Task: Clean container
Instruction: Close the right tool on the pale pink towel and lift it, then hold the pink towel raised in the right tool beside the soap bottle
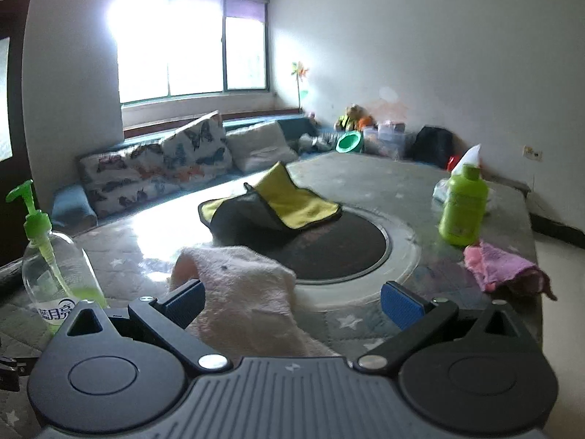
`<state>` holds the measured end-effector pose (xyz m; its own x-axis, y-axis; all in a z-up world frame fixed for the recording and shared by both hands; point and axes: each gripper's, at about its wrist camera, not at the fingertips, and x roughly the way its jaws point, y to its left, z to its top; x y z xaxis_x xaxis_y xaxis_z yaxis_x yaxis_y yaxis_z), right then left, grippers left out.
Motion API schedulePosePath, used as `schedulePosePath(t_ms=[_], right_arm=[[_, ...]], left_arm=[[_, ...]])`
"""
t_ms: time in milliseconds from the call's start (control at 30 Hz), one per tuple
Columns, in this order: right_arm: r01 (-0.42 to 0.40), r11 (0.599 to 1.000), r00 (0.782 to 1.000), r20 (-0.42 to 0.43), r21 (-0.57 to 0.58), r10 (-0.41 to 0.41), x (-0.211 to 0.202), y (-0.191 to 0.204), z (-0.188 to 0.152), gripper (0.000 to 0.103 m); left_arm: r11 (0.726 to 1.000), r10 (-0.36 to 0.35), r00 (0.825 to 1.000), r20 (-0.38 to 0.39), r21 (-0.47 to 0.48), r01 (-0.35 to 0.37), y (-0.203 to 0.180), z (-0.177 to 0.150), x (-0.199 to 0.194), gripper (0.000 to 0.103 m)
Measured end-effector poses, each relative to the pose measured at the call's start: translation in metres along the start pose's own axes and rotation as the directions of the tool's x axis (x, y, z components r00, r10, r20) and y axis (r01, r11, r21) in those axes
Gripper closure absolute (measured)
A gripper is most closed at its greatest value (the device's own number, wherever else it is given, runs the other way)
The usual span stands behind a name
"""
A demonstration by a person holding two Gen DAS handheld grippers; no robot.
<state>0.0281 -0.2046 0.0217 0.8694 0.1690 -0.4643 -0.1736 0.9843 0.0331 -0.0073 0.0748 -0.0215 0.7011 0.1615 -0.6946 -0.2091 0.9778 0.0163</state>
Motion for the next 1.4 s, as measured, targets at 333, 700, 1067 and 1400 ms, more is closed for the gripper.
schedulePosePath(t_ms=[333, 700, 1067, 1400], right_arm=[[-0.033, 0.998, 0.992, -0.122, 0.046, 0.039, 0.045, 0.007, 0.003, 0.0], [-0.015, 0.999, 0.98, -0.199, 0.042, 0.023, 0.077, 0.015, -0.001, 0.0], [-0.023, 0.999, 0.959, -0.282, 0.046, 0.035, 0.083, 0.016, -0.013, 0.0], [-0.008, 1.0, 0.951, -0.309, -0.011, 0.004, 0.065, 0.016, -0.02, 0.0]], left_arm=[[1.0, 0.008, 1.0, -0.016, -0.005, -0.008, -0.001, 0.002, -0.001, 0.0], [1.0, 0.015, 1.0, -0.023, -0.011, -0.016, -0.002, 0.002, -0.001, 0.0], [1.0, 0.017, 1.0, -0.02, -0.015, -0.017, -0.003, -0.001, -0.002, 0.0], [0.999, 0.023, 0.999, -0.026, -0.022, -0.024, -0.004, 0.0, -0.003, 0.0]])
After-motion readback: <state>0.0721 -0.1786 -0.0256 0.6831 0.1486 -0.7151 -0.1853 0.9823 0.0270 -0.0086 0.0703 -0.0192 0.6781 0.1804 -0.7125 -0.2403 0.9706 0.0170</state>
